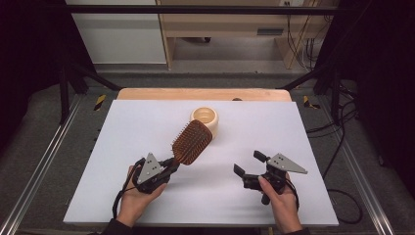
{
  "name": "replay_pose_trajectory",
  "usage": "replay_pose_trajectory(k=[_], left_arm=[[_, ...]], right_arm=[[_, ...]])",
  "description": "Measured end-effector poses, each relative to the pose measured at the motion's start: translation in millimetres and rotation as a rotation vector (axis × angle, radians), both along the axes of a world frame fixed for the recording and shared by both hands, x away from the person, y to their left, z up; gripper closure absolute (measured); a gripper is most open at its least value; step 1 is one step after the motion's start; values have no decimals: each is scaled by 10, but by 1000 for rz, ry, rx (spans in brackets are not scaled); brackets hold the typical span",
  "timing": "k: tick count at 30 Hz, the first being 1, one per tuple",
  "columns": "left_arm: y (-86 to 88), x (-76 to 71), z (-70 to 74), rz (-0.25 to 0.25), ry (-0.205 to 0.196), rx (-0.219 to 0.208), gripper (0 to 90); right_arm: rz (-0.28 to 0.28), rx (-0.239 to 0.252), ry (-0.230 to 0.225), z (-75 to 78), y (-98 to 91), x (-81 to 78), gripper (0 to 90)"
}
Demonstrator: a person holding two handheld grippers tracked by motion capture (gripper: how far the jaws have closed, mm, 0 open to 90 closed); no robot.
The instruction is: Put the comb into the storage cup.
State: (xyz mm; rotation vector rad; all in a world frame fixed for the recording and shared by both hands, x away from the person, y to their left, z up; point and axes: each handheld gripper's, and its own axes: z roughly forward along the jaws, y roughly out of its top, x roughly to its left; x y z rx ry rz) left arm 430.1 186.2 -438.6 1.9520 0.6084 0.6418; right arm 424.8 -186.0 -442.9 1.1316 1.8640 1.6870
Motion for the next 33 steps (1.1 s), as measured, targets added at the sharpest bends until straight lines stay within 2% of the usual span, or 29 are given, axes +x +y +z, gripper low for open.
replay_pose_trajectory(k=[14, 19, 21, 25, 29, 33], left_arm=[[36, -27, 7, 10, -13, -28, 725], [42, -39, 12, 34, -24, -41, 725], [52, -37, 8, 37, -22, -45, 725], [68, -46, 7, 37, -28, -42, 725], [86, -60, 23, 33, -40, -54, 725], [91, -72, 41, 34, -48, -54, 725]], right_arm=[[32, 9, 0, 70, 171, -40, 43], [59, 73, 36, 119, 289, -33, 41], [70, 80, 39, 142, 336, -23, 40], [79, 50, 38, 195, 432, 31, 40], [79, 50, 46, 264, 523, 87, 47], [108, 33, 35, 361, 623, 113, 47]])
